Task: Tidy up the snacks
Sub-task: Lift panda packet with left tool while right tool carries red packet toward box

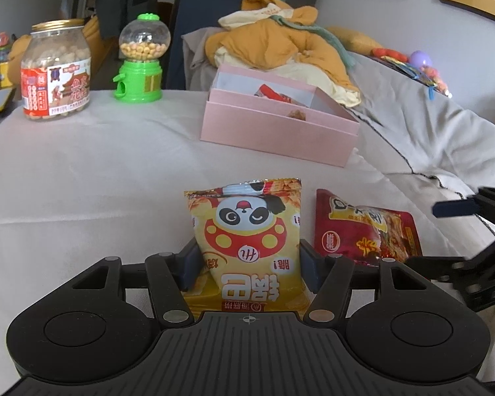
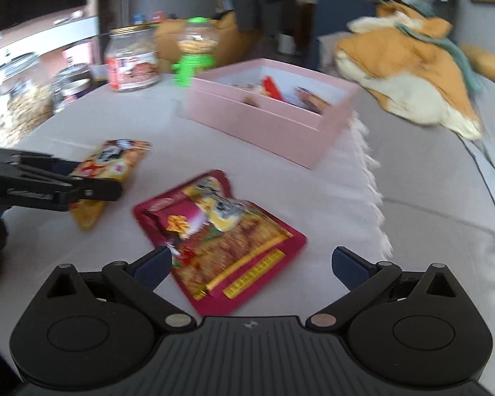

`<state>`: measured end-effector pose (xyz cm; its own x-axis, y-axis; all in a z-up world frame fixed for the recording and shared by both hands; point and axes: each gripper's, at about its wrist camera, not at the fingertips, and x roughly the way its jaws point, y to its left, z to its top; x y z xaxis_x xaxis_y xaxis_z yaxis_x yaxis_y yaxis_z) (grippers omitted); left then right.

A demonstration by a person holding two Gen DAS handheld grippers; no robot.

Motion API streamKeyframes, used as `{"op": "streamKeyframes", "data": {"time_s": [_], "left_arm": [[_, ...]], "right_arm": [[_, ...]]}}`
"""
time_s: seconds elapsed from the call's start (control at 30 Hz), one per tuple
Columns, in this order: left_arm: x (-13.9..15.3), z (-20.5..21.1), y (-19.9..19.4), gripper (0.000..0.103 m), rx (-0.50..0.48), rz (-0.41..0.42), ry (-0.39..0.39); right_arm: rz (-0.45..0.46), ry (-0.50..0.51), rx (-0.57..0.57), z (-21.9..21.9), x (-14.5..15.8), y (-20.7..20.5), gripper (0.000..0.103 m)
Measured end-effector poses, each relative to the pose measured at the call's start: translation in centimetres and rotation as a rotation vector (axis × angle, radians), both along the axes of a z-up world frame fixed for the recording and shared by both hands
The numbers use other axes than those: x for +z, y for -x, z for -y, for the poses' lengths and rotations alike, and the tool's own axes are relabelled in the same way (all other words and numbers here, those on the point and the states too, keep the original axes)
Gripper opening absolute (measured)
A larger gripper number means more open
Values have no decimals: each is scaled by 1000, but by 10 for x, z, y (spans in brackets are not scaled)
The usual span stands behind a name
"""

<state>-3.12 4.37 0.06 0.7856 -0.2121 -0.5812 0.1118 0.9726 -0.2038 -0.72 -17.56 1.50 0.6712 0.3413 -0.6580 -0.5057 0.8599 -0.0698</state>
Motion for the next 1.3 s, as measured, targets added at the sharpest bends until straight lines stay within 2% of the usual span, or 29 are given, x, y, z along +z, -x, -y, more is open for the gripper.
{"op": "streamKeyframes", "data": {"time_s": [0.17, 0.3, 0.47, 0.53, 0.67, 0.73, 0.87, 1.0, 1.13, 1.17, 1.23, 1.3], "left_arm": [[0, 0, 0, 66, 0, 0, 0], [0, 0, 0, 66, 0, 0, -3], [0, -1, 1, 66, 0, 1, 4], [0, -2, 1, 66, 0, 1, 11], [-1, -5, 1, 66, 2, 4, 35], [-2, -12, 2, 65, 17, 10, 84], [-3, -24, 7, 65, 94, 23, 147], [-2, -20, 7, 65, 97, 19, 119], [-1, -16, 6, 65, 94, 15, 94], [-2, -16, 5, 65, 94, 14, 94], [-2, -16, 5, 65, 94, 14, 94], [-2, -16, 6, 65, 94, 14, 91]], "right_arm": [[28, 124, 46, -29, -14, -17, 103], [32, 88, 56, -43, -15, -37, 103], [-82, -85, -5, -36, -22, -74, 103], [-96, -104, -5, -38, -24, -82, 103], [-61, -29, 57, -58, -21, -92, 103], [-38, 22, 94, -68, -18, -91, 103], [35, 73, 183, -72, -8, -66, 103], [137, 137, 259, -85, -7, -41, 103], [292, 328, 210, -111, -22, -47, 103], [309, 323, 205, -113, -22, -51, 103], [267, 292, 185, -116, -20, -64, 103], [184, 239, 163, -115, -16, -83, 103]]}}
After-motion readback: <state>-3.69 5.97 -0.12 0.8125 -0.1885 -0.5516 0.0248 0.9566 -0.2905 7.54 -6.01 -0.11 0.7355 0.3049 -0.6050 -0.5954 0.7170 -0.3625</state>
